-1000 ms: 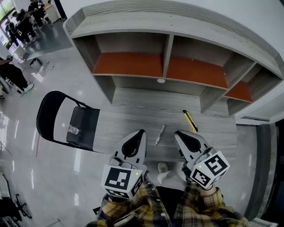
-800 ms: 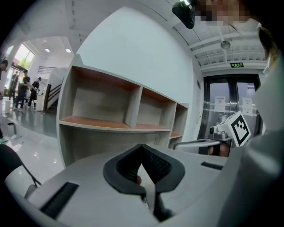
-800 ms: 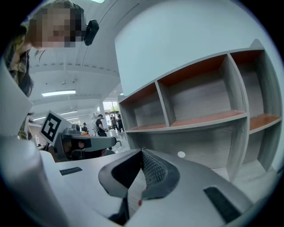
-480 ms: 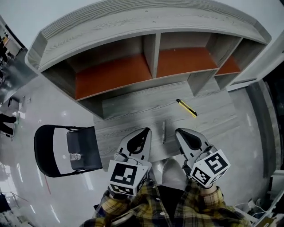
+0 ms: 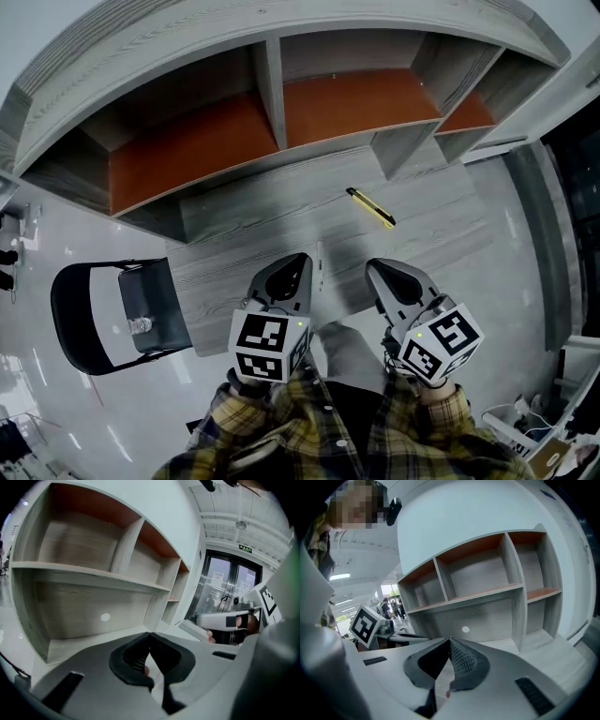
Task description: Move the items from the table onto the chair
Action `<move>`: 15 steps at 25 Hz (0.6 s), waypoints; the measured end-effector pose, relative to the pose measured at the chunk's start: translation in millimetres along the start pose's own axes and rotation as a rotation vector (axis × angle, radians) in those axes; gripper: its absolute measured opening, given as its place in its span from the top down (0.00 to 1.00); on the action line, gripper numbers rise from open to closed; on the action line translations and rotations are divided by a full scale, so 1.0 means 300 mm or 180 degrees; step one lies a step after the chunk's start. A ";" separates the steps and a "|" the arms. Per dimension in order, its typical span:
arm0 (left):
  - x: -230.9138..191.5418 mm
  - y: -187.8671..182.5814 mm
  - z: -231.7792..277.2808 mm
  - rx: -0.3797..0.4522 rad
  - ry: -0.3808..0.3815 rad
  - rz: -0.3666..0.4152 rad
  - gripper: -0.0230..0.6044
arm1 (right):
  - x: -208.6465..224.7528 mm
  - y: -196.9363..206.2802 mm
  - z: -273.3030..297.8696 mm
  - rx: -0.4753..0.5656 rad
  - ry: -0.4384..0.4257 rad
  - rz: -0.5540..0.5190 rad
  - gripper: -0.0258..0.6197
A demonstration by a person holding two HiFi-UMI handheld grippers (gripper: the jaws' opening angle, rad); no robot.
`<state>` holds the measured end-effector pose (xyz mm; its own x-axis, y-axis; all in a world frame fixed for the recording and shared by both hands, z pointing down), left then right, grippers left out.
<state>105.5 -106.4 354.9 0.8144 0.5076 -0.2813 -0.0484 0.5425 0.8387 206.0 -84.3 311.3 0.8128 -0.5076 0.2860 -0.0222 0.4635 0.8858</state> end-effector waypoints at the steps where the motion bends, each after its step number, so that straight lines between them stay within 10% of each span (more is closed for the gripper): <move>1: -0.005 0.018 0.021 -0.0038 -0.0032 -0.0061 0.96 | 0.015 0.003 -0.001 -0.0015 -0.0010 0.0005 0.93; 15: -0.059 0.237 0.211 -0.0449 -0.0394 -0.0639 0.81 | 0.163 0.098 -0.023 -0.0183 -0.0147 0.0157 0.93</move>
<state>124.3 -119.3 449.1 0.8799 0.2995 -0.3690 0.0481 0.7162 0.6962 249.1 -90.4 348.6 0.7837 -0.5155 0.3466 -0.0270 0.5292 0.8481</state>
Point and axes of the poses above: the fingertips, and each gripper's own axes: z forward along the fingers, x to its right, y out of its underside, the point moved 1 cm from there along -z, backward along the fingers
